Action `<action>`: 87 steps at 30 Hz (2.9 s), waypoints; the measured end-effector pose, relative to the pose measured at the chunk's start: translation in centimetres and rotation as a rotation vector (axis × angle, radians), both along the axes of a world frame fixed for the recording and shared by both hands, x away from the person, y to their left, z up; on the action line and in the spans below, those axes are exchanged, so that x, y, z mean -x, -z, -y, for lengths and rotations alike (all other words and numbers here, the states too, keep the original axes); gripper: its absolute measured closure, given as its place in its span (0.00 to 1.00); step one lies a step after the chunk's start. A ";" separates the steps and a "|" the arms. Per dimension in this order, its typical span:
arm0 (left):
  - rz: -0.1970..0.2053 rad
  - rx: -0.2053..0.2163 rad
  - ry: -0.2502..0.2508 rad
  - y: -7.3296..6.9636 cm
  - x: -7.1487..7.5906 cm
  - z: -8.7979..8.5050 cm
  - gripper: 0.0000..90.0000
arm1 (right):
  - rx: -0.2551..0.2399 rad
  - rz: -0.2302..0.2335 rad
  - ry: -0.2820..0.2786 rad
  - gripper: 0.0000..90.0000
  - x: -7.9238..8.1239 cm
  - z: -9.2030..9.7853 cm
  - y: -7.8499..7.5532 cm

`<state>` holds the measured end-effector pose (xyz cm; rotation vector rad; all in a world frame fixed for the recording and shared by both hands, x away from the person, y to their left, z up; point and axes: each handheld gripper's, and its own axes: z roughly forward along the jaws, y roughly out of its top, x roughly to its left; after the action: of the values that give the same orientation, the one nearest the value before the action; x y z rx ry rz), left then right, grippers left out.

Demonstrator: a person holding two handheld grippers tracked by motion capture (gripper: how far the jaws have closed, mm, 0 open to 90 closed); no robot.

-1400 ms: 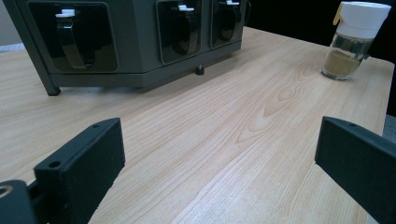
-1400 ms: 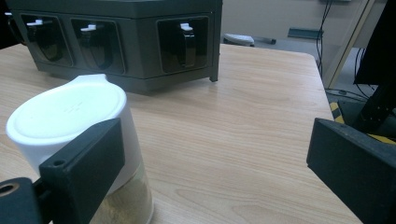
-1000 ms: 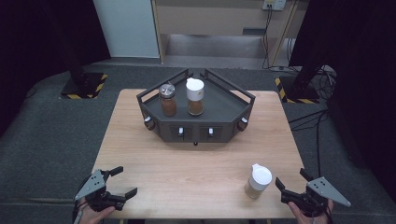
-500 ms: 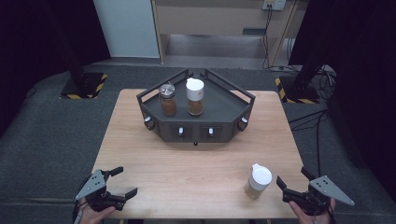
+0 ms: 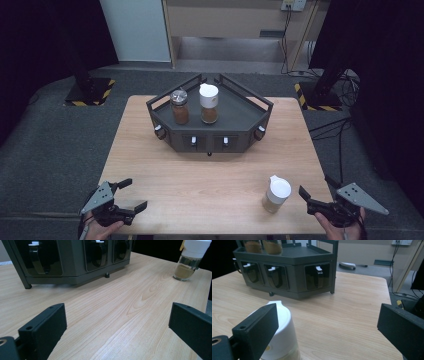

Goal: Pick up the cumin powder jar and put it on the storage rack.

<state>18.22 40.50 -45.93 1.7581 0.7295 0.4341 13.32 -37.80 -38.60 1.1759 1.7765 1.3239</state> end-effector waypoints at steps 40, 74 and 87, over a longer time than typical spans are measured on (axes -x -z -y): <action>-0.001 -0.004 0.005 0.0 0.0 0.0 0.01 | 0.042 -0.122 -0.224 0.09 -3.8 -3.7 -0.2; -0.002 -0.005 0.006 -0.1 0.0 0.0 0.01 | 0.110 -0.156 -0.207 0.34 -4.4 -5.3 1.1; -0.002 -0.003 0.007 0.0 0.0 0.0 0.01 | 0.127 -0.153 -0.261 0.34 -5.3 -5.9 -0.5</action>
<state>18.25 40.50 -45.89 1.7636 0.7243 0.4294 18.62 -31.89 -38.11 1.0252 2.1510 1.2700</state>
